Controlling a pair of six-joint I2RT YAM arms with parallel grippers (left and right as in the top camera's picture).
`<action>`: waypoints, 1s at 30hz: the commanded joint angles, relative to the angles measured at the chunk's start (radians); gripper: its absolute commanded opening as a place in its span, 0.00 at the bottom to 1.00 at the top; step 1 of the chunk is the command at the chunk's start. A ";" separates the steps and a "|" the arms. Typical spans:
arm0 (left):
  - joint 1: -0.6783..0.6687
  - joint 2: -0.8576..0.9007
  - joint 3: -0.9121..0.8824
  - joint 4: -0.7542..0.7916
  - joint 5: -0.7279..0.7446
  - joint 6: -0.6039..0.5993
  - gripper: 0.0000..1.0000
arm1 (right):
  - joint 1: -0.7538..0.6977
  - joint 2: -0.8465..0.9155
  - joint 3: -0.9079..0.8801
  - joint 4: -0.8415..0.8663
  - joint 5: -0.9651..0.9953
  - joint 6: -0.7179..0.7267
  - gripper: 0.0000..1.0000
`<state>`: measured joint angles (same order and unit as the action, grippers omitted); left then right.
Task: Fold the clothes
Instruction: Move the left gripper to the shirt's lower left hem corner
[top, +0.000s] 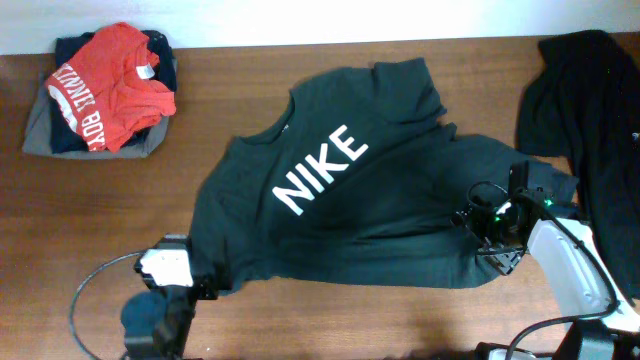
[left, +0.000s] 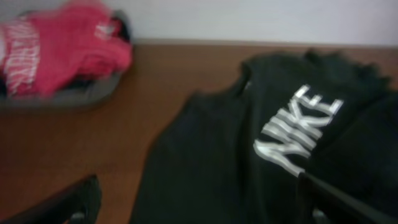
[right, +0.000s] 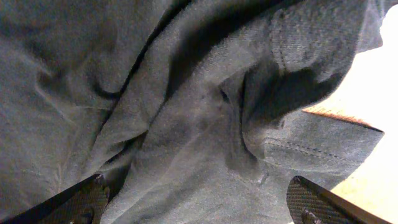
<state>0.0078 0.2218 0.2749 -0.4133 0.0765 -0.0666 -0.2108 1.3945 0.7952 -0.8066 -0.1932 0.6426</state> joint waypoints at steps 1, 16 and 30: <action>0.003 0.164 0.195 -0.060 -0.040 -0.075 0.99 | -0.006 0.002 0.021 0.007 -0.018 -0.010 0.96; 0.003 0.756 0.524 -0.498 -0.216 -0.423 0.99 | -0.006 0.002 0.023 0.012 -0.017 -0.011 0.98; 0.028 1.209 0.543 -0.553 0.006 -0.619 0.99 | -0.006 0.002 0.023 0.005 -0.017 -0.011 0.98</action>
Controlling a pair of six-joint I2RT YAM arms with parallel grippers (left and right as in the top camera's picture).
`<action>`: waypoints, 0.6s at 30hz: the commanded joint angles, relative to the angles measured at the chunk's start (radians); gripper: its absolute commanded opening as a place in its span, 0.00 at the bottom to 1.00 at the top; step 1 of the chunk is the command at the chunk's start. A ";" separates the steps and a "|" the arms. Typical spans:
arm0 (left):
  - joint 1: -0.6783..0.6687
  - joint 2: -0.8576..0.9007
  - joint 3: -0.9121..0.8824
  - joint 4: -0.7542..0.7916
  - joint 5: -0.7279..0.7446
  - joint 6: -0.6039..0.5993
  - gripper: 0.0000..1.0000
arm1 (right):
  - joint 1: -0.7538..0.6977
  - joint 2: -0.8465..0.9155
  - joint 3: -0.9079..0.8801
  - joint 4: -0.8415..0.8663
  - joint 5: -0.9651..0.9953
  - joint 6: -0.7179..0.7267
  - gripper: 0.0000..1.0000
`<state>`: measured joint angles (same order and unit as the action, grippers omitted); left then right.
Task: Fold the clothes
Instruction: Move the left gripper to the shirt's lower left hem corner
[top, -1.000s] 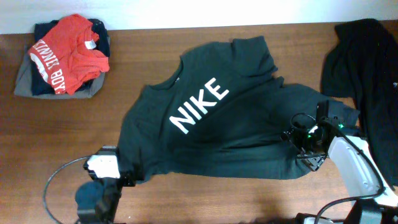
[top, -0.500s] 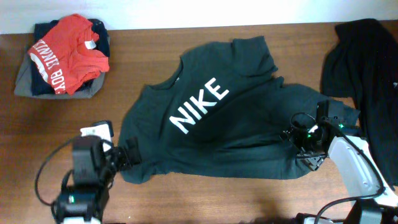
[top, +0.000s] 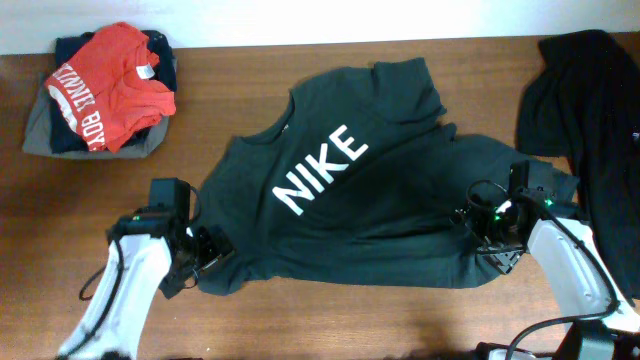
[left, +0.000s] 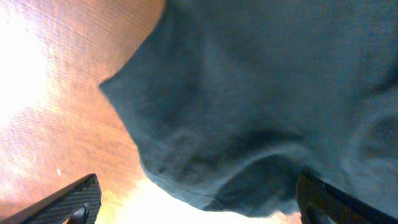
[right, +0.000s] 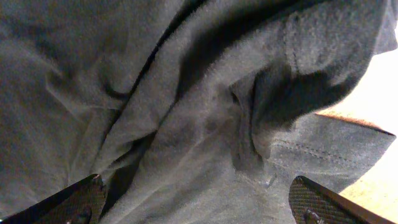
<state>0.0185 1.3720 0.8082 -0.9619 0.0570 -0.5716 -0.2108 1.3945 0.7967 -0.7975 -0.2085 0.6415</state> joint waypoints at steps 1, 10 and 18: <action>0.023 0.077 0.010 -0.002 0.022 -0.113 0.99 | -0.006 0.002 0.021 -0.006 -0.002 -0.010 0.98; 0.030 0.167 -0.015 0.026 0.022 -0.206 0.99 | -0.006 0.002 0.021 -0.006 -0.002 -0.010 0.98; 0.030 0.167 -0.053 0.061 -0.011 -0.266 0.99 | -0.006 0.002 0.021 -0.003 -0.001 -0.009 0.98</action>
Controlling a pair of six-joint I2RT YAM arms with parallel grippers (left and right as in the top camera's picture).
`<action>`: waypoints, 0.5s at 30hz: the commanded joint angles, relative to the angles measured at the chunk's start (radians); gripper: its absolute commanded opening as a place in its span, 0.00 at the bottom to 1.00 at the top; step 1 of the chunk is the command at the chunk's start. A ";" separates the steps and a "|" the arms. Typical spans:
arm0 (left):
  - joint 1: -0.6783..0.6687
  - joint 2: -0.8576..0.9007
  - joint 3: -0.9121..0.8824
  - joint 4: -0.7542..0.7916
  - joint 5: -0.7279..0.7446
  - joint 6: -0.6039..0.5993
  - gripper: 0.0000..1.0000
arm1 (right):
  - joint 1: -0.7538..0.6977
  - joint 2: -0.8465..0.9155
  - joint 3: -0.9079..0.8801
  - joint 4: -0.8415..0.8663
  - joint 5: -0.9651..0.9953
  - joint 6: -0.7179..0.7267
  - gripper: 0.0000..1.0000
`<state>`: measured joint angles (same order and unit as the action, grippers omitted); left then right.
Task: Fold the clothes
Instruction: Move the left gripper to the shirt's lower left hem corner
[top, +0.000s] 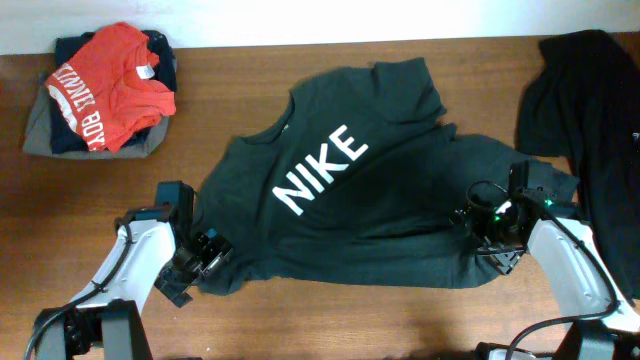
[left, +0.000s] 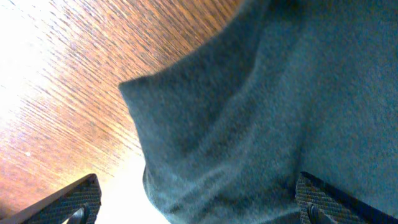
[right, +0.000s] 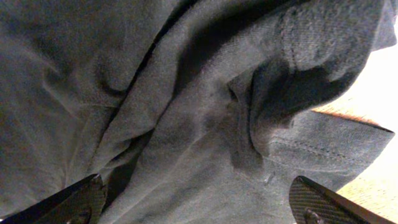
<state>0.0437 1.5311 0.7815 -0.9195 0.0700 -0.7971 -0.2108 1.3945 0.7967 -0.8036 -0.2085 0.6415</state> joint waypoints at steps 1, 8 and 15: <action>0.005 0.008 -0.035 0.032 -0.024 -0.041 0.99 | -0.006 0.002 0.021 0.003 -0.001 -0.008 0.97; 0.005 0.008 -0.079 0.092 -0.022 -0.043 0.99 | -0.006 0.002 0.021 -0.032 0.010 0.019 0.97; 0.005 0.008 -0.080 0.119 -0.034 -0.039 0.98 | -0.006 0.002 0.021 -0.039 0.009 0.029 0.97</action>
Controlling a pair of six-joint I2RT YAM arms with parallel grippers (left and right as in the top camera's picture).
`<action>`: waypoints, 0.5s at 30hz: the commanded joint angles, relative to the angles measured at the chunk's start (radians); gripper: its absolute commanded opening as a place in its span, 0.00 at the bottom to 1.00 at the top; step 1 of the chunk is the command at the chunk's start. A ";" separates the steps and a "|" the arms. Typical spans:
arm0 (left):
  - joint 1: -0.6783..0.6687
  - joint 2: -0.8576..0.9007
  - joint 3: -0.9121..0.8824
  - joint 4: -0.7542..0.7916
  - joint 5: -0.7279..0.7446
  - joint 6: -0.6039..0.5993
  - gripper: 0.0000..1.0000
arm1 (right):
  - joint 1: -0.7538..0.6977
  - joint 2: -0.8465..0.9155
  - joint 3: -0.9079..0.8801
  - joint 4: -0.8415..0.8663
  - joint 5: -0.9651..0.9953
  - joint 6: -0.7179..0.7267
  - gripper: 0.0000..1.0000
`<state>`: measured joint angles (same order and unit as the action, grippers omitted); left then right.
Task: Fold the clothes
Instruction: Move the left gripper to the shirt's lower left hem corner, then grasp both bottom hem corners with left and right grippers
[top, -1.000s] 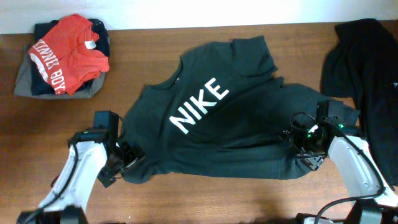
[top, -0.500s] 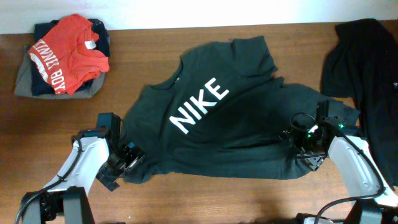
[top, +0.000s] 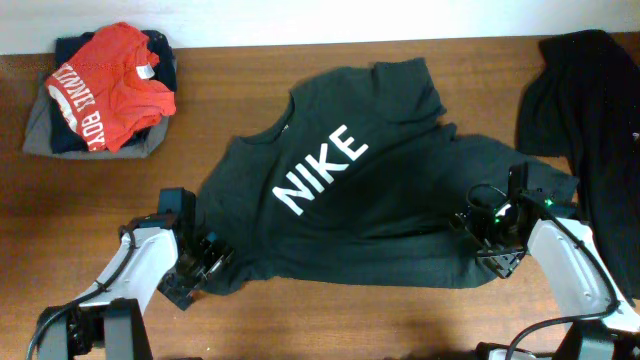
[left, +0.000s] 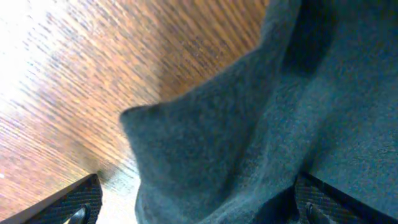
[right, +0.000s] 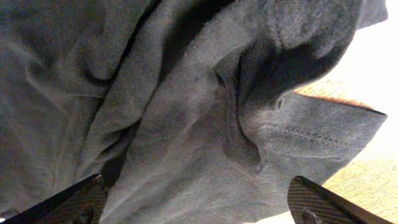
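Note:
A dark green T-shirt (top: 350, 200) with white NIKE lettering lies spread and crumpled on the wooden table (top: 330, 320). My left gripper (top: 198, 266) is down at the shirt's lower left corner (left: 205, 143). It is open, and its fingertips (left: 78, 205) stand wide apart with the cloth corner between them. My right gripper (top: 493, 236) sits low over the bunched lower right hem (right: 298, 130). It is also open, with wrinkled fabric filling the gap between its fingers (right: 311, 208).
A stack of folded clothes topped by a red shirt (top: 105, 85) sits at the back left. A black garment (top: 590, 110) lies heaped along the right edge, close to my right arm. The front table edge runs just behind both arms.
My left gripper has sunk closer to the shirt's lower left corner, which now looms larger in its wrist view. The right gripper and the shirt are nearly unchanged.
At first my left arm was back at the front edge, its camera looking across at the shirt and red pile. It then stood over the shirt's lower left corner, and now sits lower on it. My right gripper stayed open over the right hem throughout.

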<state>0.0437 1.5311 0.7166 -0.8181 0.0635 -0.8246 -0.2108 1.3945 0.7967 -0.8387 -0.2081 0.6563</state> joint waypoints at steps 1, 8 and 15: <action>0.005 0.008 -0.016 0.023 -0.026 -0.012 0.98 | -0.006 0.002 0.021 -0.004 0.009 0.014 0.97; 0.005 0.008 -0.016 0.033 -0.026 -0.012 0.98 | -0.006 0.002 0.021 -0.004 0.010 0.013 0.99; 0.005 0.008 -0.034 0.034 -0.026 -0.013 0.98 | -0.006 0.002 0.021 -0.002 0.024 0.013 0.99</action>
<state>0.0437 1.5311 0.7139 -0.7944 0.0631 -0.8246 -0.2108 1.3945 0.7967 -0.8383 -0.2077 0.6586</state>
